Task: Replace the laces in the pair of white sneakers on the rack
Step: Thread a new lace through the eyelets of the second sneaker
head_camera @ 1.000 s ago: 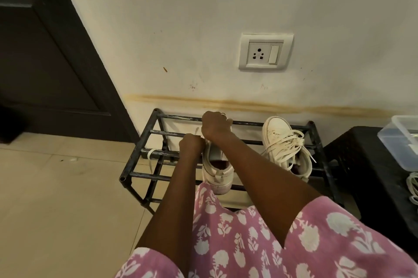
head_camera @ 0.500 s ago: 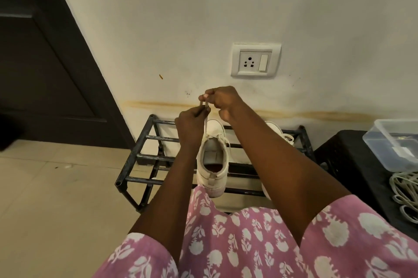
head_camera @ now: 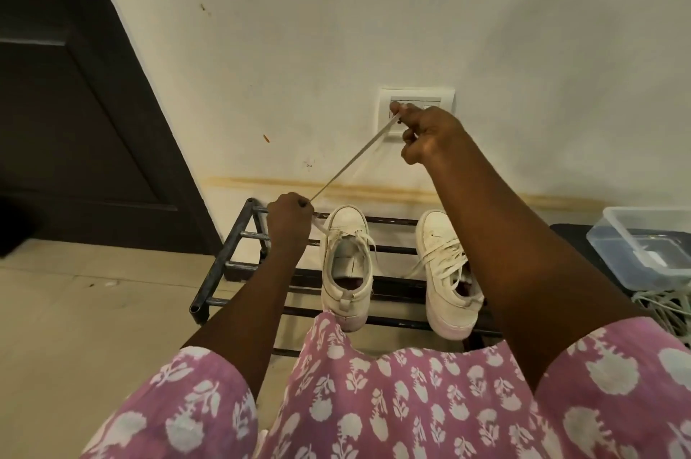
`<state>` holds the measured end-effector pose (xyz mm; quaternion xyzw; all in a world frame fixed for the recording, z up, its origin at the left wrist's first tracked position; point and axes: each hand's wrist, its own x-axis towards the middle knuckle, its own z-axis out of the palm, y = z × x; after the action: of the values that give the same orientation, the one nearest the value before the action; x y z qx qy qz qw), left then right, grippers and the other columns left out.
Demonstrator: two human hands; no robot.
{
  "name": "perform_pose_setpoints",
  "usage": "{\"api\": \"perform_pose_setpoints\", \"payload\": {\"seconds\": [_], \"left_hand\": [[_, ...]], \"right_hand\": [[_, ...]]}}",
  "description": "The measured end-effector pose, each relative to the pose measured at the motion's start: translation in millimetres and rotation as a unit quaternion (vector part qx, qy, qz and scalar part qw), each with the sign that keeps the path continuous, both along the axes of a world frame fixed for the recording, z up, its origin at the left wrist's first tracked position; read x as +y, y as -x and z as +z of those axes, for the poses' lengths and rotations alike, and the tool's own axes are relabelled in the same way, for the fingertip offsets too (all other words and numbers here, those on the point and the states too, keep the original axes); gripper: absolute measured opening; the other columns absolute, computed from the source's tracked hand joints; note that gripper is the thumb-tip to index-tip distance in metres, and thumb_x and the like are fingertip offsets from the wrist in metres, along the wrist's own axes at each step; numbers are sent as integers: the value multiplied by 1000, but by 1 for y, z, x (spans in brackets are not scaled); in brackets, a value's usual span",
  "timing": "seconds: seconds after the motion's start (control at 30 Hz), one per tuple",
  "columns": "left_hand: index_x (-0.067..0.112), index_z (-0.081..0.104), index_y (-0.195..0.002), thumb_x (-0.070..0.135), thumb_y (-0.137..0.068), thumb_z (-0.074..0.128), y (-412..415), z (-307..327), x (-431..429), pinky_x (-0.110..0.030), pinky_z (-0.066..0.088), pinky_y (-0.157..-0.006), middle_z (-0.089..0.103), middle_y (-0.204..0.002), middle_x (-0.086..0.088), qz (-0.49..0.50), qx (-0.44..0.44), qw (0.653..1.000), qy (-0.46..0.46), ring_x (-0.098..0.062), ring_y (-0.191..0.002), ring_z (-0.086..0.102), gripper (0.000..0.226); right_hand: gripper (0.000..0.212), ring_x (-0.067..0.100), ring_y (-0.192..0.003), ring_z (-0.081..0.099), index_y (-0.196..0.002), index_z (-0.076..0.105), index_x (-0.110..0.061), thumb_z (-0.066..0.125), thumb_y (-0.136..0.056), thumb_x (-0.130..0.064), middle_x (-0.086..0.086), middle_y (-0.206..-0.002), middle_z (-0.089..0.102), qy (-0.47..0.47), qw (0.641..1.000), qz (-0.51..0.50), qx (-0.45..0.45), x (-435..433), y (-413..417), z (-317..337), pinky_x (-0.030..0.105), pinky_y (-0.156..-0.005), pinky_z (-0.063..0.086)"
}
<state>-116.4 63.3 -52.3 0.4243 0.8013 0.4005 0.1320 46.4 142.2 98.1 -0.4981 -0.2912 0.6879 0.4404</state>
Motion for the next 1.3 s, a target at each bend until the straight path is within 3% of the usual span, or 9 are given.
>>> {"api": "perform_pose_setpoints", "payload": {"seconds": [0.3,0.57,0.67,0.73,0.83,1.0,1.07,1.2,1.3], "left_hand": [[-7,66,-104,8,-92,52,24,-27,-16,-36,52,-86,67,-103,-22,53,-87,984,143,-33,-99,64,24],[9,56,-128,9,-80,68,-19,25,9,-19,37,-100,59,-130,-9,-197,-46,979,36,-19,-121,54,50],[14,59,-125,30,-79,74,-45,61,26,-6,34,-86,62,-122,2,-243,-57,967,-48,-9,-114,56,50],[14,66,-112,33,-82,70,-59,81,35,-3,36,-70,65,-99,9,-254,-30,963,-84,-5,-92,59,35],[7,69,-82,20,-89,60,-66,93,42,-26,39,-66,69,-74,0,-235,3,966,-107,-16,-71,62,17],[1,72,-86,6,-88,54,-58,84,32,-31,49,-82,73,-82,-13,-234,-19,968,-94,-25,-82,69,19],[0,72,-85,4,-87,53,-49,78,30,-36,50,-83,72,-82,-16,-221,-1,971,-88,-30,-83,68,19],[3,74,-94,10,-90,54,-20,62,27,-39,45,-86,72,-90,-20,-187,87,977,-56,-35,-91,64,22],[5,74,-98,9,-91,53,6,54,25,-39,43,-90,71,-96,-18,-165,110,979,-34,-36,-98,62,22]], "right_hand": [[26,6,-59,27,-117,63,-14,59,-92,-7,-8,-75,66,-42,995,-86,38,13,-31,13,13,-58,27],[33,4,-57,30,-125,58,-8,55,-93,-3,-8,-74,69,-59,997,-40,-8,7,-16,-3,11,-55,31],[10,0,-58,38,-94,62,-6,54,-92,1,8,-121,64,-82,996,-19,-24,-4,-4,-10,6,-42,34],[22,4,-66,47,-73,53,-12,59,-88,3,12,-124,62,-86,996,-32,-9,-8,2,-17,9,-32,34],[26,18,-90,59,-70,51,-11,57,-88,7,17,-124,61,-88,995,-41,30,-12,6,-24,8,-31,32],[10,6,-66,36,-87,63,-13,66,-85,-4,2,-113,64,-64,997,-31,-3,-12,5,-24,16,-53,40],[30,7,-66,36,-112,67,-9,70,-83,-8,-6,-98,61,-41,998,-35,-16,-11,3,-23,19,-69,41],[33,8,-81,52,-123,61,-6,55,-91,-2,-3,-134,56,-29,999,-33,-30,-11,-7,-25,11,-52,39],[32,10,-77,54,-121,63,-8,56,-91,-2,-8,-130,58,-4,999,-39,1,-8,-12,-29,13,-51,31]]}}
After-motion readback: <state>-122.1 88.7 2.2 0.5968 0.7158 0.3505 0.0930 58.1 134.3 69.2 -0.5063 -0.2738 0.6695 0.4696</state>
